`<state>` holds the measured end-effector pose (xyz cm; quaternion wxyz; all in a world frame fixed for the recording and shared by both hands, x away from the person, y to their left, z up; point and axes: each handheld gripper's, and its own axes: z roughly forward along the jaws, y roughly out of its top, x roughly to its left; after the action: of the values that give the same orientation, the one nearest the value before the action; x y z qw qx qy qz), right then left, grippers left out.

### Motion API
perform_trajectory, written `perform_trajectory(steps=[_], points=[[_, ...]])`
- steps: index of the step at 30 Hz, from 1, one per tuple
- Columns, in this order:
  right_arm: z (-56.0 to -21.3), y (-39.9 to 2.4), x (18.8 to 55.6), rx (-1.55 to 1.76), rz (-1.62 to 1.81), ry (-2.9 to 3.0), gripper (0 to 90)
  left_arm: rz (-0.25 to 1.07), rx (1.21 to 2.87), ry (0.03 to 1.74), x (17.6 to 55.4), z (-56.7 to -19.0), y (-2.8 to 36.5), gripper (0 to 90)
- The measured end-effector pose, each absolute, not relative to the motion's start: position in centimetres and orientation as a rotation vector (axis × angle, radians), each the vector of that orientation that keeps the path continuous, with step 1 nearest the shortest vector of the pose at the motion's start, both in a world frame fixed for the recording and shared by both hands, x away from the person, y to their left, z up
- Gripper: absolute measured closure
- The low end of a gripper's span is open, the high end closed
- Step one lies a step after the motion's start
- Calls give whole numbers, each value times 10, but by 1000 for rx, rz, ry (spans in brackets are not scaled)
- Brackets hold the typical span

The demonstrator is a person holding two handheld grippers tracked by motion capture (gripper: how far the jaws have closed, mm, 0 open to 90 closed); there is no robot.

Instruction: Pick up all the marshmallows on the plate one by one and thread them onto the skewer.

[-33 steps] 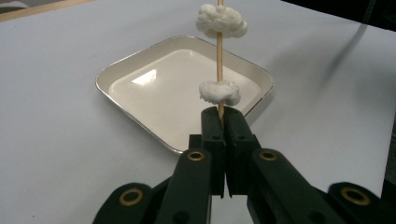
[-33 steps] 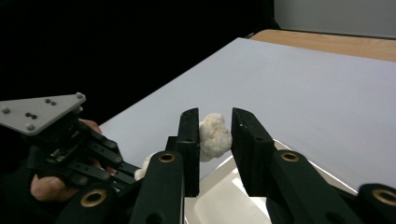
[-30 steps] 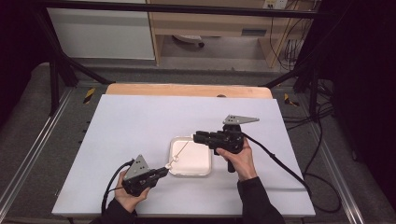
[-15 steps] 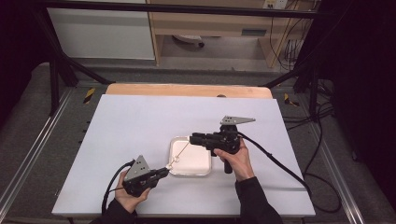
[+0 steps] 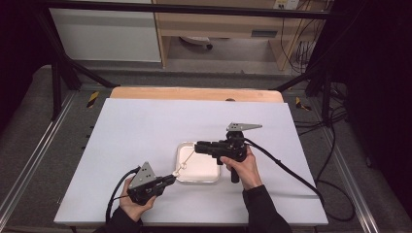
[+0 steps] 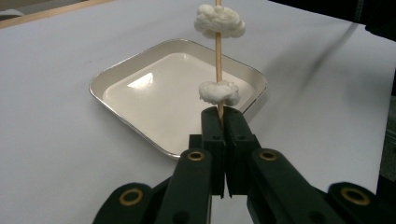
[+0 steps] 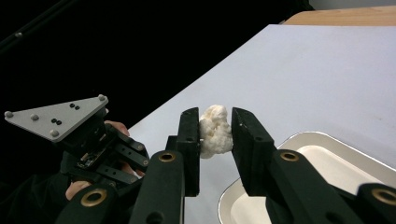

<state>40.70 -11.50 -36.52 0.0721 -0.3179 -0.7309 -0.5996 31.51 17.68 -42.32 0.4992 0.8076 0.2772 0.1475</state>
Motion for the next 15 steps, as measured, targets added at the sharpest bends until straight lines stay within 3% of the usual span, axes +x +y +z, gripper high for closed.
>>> perform_trajectory(steps=[15], points=[[-374, -108, 401, -928, -1805, -2203, 767, 376, 1992, 644, 314, -426, 174, 880]])
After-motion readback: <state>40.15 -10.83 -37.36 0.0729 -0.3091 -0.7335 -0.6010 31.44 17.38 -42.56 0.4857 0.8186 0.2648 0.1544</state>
